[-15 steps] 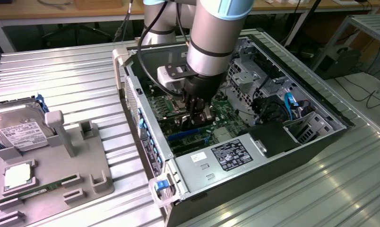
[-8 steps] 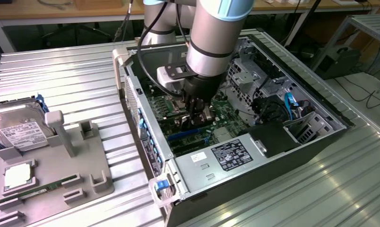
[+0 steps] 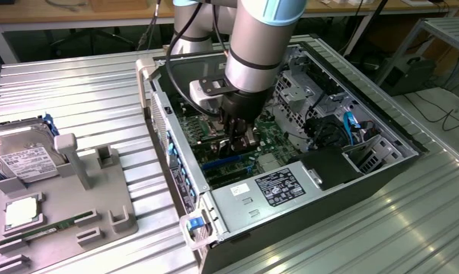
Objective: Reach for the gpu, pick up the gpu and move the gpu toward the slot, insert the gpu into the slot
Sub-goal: 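Insert the gpu into the slot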
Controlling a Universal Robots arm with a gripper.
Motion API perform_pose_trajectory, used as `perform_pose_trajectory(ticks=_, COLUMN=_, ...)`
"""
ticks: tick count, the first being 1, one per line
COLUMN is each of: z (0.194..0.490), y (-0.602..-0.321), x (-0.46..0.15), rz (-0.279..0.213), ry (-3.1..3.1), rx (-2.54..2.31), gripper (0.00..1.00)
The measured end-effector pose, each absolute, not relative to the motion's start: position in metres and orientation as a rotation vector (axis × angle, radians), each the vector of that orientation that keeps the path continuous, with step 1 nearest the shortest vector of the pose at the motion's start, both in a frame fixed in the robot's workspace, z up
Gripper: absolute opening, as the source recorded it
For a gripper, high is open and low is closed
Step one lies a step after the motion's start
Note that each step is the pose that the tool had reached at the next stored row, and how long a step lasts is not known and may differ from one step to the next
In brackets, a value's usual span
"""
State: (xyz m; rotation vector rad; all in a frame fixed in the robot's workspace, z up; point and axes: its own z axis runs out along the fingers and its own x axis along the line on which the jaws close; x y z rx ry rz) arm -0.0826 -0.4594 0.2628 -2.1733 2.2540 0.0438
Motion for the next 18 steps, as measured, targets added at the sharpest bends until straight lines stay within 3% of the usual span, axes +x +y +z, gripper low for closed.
perform_pose_trajectory(ticks=18, z=0.2623, y=-0.4597, x=-0.0845, rz=0.048, ry=2.248, rx=-2.184, gripper=0.27)
